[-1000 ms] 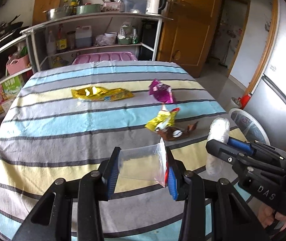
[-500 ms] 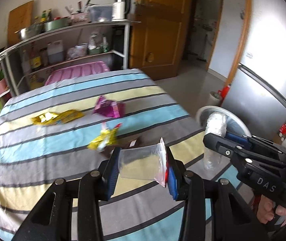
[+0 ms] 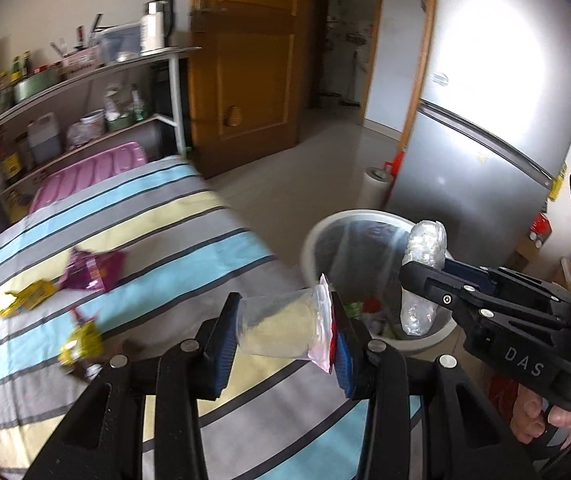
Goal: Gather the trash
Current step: 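Carry the clear and white plastic bags over the bin and open both tools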
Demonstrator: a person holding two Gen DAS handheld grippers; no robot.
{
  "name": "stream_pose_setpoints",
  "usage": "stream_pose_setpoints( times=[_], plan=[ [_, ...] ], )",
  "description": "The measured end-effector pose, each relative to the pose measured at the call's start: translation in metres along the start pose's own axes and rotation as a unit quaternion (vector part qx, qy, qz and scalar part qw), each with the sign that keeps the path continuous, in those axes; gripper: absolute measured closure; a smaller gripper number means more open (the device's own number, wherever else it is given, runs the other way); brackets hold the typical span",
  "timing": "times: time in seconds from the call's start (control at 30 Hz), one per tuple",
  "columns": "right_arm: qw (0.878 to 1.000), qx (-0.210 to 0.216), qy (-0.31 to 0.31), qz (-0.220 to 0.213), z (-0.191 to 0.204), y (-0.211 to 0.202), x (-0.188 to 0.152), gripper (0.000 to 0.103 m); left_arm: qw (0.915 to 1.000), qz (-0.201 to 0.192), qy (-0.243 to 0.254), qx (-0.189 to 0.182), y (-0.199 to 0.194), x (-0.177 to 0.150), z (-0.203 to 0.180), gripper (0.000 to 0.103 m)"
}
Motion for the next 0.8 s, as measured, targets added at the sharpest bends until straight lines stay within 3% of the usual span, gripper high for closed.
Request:
stream_pose_setpoints(
  times=[0.43, 0.8],
  plan=[
    [0.996, -0.072, 0.046, 0.027, -0.090, 0.008, -0.002, 0.075, 0.9971, 0.033, 0.052, -0.044, 0.059, 0.022, -0.076, 0.060],
    [0.992, -0.085, 0.065, 0.063, -0.123, 0.031, -0.015, 0.073, 0.9951, 0.065, 0.054, -0.051, 0.087, 0.019, -0.091, 0.060]
  ],
)
Point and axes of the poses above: each gripper's, at about its wrist camera, not at the fingertips, and y roughly the way its jaws point, z to its left, x to its top, the point moved 4 cm from there along y, roughly the way its jaws point, and after that the axes turned 1 degree about z, right-handed, at the moved point
